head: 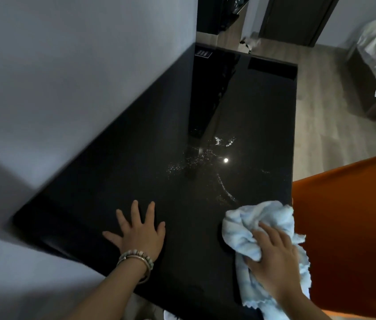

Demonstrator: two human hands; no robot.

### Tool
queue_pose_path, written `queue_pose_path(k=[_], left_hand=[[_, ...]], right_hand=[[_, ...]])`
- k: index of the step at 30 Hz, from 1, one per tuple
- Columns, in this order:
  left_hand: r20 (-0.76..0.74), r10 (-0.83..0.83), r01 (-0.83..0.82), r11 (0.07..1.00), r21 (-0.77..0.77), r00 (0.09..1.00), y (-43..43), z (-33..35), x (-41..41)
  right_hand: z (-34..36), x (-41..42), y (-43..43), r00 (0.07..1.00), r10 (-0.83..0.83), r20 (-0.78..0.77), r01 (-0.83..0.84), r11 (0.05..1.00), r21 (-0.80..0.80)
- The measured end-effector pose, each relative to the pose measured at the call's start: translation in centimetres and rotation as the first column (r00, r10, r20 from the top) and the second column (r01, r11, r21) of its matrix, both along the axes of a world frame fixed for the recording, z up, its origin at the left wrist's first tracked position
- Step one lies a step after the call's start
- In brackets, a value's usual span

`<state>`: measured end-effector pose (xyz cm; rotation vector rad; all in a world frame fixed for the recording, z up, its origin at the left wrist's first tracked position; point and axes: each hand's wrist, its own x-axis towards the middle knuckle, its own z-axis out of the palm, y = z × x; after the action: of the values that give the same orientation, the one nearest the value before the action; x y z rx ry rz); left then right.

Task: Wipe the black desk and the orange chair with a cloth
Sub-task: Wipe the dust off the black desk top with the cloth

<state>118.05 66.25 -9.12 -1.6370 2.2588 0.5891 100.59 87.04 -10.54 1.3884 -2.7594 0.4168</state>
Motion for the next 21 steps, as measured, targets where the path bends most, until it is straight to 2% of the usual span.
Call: queue_pose_path(k=[2, 4, 6, 8, 11, 13, 15, 16, 18, 19, 21], left_hand=[[0.005, 0.033, -0.033, 0.999, 0.003, 0.999, -0.1, -0.3, -0.6], [-0.005, 0.068, -0.068, 0.998, -0.015, 0.998, 0.0, -0.6, -1.0], [-0.032, 0.111, -0.113, 0.993, -0.047, 0.993, 0.1, -0.7, -1.5], [-0.066, 0.158, -0.163, 0.983, -0.08, 0.985, 0.1, -0.7, -2.0], [-0.082, 0.217, -0.225, 0.969, -0.105, 0.973, -0.3, -0.8, -2.5], [-0.072, 0.245, -0.252, 0.961, -0.111, 0.967, -0.5, -0.9, -2.9], [-0.06, 0.266, -0.272, 0.954, -0.123, 0.962, -0.5, -1.1, -3.3], [-0.051, 0.275, -0.279, 0.951, -0.134, 0.96, -0.5, -1.3, -3.5], [-0.041, 0.286, -0.289, 0.944, -0.16, 0.957, -0.5, -1.6, -3.7], [-0.041, 0.288, -0.291, 0.941, -0.173, 0.957, -0.4, -1.7, -3.7], [-0.041, 0.292, -0.295, 0.937, -0.186, 0.956, -0.4, -1.7, -3.6]], right_hand=[[0.4, -1.5, 0.4, 0.999, 0.033, 0.002, -0.032, 0.984, -0.178], [1.6, -5.0, -0.3, 0.995, -0.039, 0.088, 0.062, 0.96, -0.273], [2.9, -9.6, -2.3, 0.978, -0.155, 0.137, 0.19, 0.936, -0.296], [3.4, -14.2, -4.8, 0.946, -0.283, 0.158, 0.314, 0.921, -0.229], [3.1, -17.5, -7.5, 0.876, -0.402, 0.266, 0.412, 0.911, 0.021], [2.1, -16.3, -8.4, 0.854, -0.472, 0.221, 0.442, 0.88, 0.171], [1.4, -13.8, -9.1, 0.875, -0.465, 0.137, 0.439, 0.879, 0.183], [1.2, -12.4, -9.5, 0.91, -0.399, 0.11, 0.384, 0.913, 0.137], [0.1, -10.0, -10.0, 0.974, -0.189, 0.122, 0.198, 0.978, -0.06], [0.2, -9.1, -10.0, 0.978, -0.086, 0.19, 0.124, 0.972, -0.198], [1.6, -9.2, -10.2, 0.925, 0.028, 0.378, 0.15, 0.888, -0.434]])
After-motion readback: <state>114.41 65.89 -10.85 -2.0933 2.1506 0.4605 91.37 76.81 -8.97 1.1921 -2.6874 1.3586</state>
